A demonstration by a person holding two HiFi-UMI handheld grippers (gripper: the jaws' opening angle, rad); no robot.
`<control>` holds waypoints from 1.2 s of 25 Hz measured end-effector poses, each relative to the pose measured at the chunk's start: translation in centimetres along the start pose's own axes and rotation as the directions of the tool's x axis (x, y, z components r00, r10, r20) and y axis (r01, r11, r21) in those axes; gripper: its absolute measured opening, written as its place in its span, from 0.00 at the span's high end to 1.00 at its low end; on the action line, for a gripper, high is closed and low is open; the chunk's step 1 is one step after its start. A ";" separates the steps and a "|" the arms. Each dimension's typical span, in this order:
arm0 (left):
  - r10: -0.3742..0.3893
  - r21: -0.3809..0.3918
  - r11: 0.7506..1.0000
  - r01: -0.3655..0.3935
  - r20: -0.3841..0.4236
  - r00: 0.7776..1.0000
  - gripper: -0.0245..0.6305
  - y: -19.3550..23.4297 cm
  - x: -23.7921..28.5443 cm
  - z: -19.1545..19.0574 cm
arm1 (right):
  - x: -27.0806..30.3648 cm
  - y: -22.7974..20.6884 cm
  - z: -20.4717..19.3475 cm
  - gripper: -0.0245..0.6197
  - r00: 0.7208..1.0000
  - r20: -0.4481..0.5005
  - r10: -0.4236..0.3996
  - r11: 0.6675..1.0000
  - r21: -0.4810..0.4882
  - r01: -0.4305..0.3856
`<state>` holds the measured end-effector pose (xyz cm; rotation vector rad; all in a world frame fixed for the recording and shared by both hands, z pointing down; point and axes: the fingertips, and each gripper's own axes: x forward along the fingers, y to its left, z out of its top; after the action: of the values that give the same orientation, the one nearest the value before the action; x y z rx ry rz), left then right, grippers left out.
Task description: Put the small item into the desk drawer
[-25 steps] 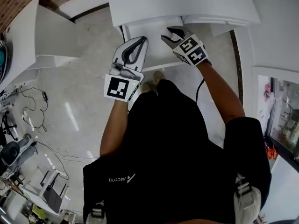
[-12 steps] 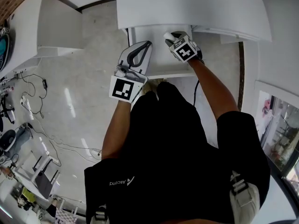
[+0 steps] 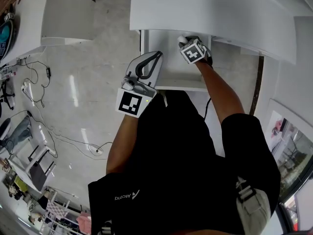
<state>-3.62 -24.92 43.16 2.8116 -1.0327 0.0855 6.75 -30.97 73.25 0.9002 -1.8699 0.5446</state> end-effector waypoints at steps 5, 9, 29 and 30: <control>0.020 -0.009 1.000 -0.020 -0.022 1.000 0.96 1.0 0.6 -1.3 | 2.6 -1.0 -0.5 0.72 1.000 -0.026 -0.008 1.000 0.017 0.009; 0.026 -0.013 1.000 -0.026 -0.036 0.999 0.96 1.2 1.0 -2.2 | 3.9 -1.3 -1.0 0.72 0.999 -0.037 -0.003 1.000 0.010 0.003; 0.014 -0.020 1.000 -0.015 -0.043 0.999 0.96 0.5 0.3 -1.8 | 0.5 0.1 -0.3 0.65 0.999 0.045 -0.006 1.000 -0.005 0.006; 0.007 -0.018 1.000 -0.008 -0.040 0.999 0.96 0.4 0.3 -1.8 | -0.2 0.3 -0.1 0.65 0.998 0.061 -0.011 1.000 -0.008 0.011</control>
<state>-3.67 -25.18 45.03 2.7782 -1.0305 0.1314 6.62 -30.69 73.13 0.9303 -1.9194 0.5079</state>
